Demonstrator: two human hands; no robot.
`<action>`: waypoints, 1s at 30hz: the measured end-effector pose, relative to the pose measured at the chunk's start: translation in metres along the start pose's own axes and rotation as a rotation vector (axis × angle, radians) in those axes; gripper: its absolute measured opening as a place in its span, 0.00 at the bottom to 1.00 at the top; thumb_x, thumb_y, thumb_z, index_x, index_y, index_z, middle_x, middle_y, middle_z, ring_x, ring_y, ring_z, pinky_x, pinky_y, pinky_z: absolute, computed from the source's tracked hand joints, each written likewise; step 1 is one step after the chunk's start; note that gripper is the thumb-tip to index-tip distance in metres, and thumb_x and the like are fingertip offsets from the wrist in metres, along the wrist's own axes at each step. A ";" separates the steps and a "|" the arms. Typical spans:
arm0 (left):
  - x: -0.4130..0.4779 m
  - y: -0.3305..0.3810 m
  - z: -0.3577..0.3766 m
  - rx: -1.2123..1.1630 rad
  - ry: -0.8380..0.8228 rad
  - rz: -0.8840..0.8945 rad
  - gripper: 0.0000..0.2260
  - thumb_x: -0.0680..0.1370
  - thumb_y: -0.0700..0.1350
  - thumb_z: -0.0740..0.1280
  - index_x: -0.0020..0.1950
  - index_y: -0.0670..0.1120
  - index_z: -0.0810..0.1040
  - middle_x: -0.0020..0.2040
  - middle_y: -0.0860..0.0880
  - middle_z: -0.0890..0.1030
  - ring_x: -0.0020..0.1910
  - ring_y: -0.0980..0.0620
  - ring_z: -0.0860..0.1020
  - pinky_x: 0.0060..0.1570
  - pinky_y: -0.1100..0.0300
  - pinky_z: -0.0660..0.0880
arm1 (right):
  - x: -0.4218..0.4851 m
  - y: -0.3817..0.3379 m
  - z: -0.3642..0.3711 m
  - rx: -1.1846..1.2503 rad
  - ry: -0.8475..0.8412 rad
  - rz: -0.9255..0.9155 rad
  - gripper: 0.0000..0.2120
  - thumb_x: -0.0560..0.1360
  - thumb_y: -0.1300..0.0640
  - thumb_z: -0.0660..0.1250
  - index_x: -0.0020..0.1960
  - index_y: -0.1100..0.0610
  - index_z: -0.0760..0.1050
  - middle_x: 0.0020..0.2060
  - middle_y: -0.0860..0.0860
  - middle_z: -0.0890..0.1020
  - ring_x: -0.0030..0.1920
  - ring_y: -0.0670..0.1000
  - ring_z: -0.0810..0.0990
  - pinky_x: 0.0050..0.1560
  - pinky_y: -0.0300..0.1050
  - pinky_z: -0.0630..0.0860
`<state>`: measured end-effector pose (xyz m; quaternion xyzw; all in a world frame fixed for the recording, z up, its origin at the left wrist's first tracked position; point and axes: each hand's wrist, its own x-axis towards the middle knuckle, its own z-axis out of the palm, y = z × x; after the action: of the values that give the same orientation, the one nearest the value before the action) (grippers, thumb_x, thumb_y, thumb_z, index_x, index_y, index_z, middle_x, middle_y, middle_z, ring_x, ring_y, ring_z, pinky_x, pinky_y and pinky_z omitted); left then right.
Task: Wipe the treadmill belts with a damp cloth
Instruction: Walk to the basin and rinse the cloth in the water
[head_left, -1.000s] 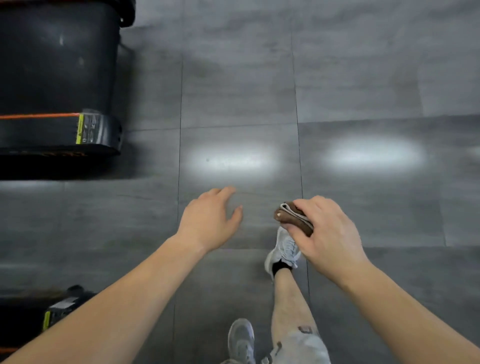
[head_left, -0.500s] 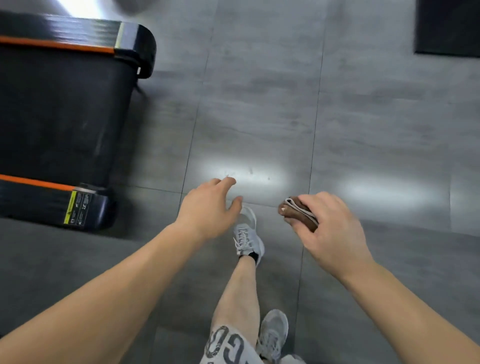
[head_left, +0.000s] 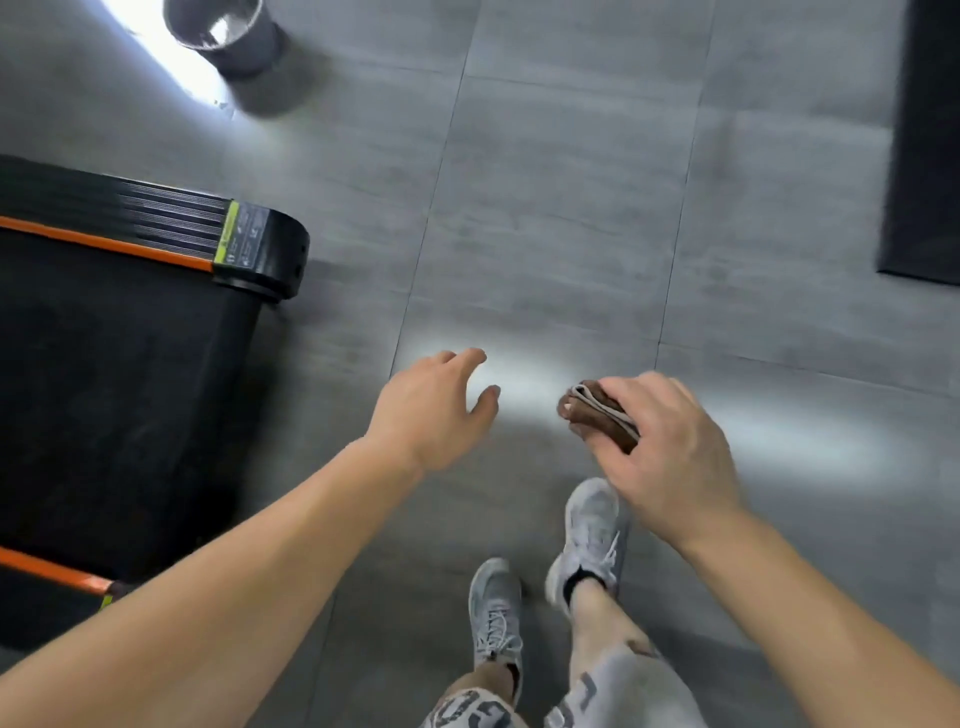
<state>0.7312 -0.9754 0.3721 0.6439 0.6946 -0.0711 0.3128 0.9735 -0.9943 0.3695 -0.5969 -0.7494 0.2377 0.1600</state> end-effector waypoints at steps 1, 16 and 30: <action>0.022 0.004 -0.013 -0.007 0.005 -0.007 0.22 0.84 0.58 0.59 0.76 0.52 0.69 0.66 0.50 0.78 0.66 0.46 0.75 0.58 0.51 0.75 | 0.028 0.005 -0.004 0.002 0.005 -0.007 0.15 0.73 0.45 0.72 0.55 0.52 0.79 0.43 0.49 0.78 0.46 0.57 0.77 0.41 0.48 0.73; 0.304 0.033 -0.182 -0.186 0.091 -0.220 0.21 0.83 0.58 0.60 0.75 0.53 0.70 0.66 0.51 0.78 0.65 0.48 0.76 0.60 0.51 0.74 | 0.410 0.051 -0.046 0.019 -0.129 -0.247 0.16 0.73 0.43 0.70 0.55 0.51 0.80 0.42 0.49 0.77 0.44 0.57 0.76 0.42 0.51 0.77; 0.520 -0.098 -0.353 -0.300 0.177 -0.419 0.21 0.83 0.58 0.60 0.74 0.54 0.70 0.64 0.50 0.79 0.62 0.48 0.76 0.59 0.51 0.74 | 0.756 -0.050 0.028 0.038 -0.253 -0.415 0.13 0.74 0.44 0.74 0.55 0.49 0.80 0.43 0.49 0.77 0.47 0.56 0.76 0.43 0.51 0.76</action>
<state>0.5314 -0.3722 0.3490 0.4366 0.8400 0.0259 0.3212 0.7392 -0.2739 0.3400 -0.3927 -0.8653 0.2867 0.1217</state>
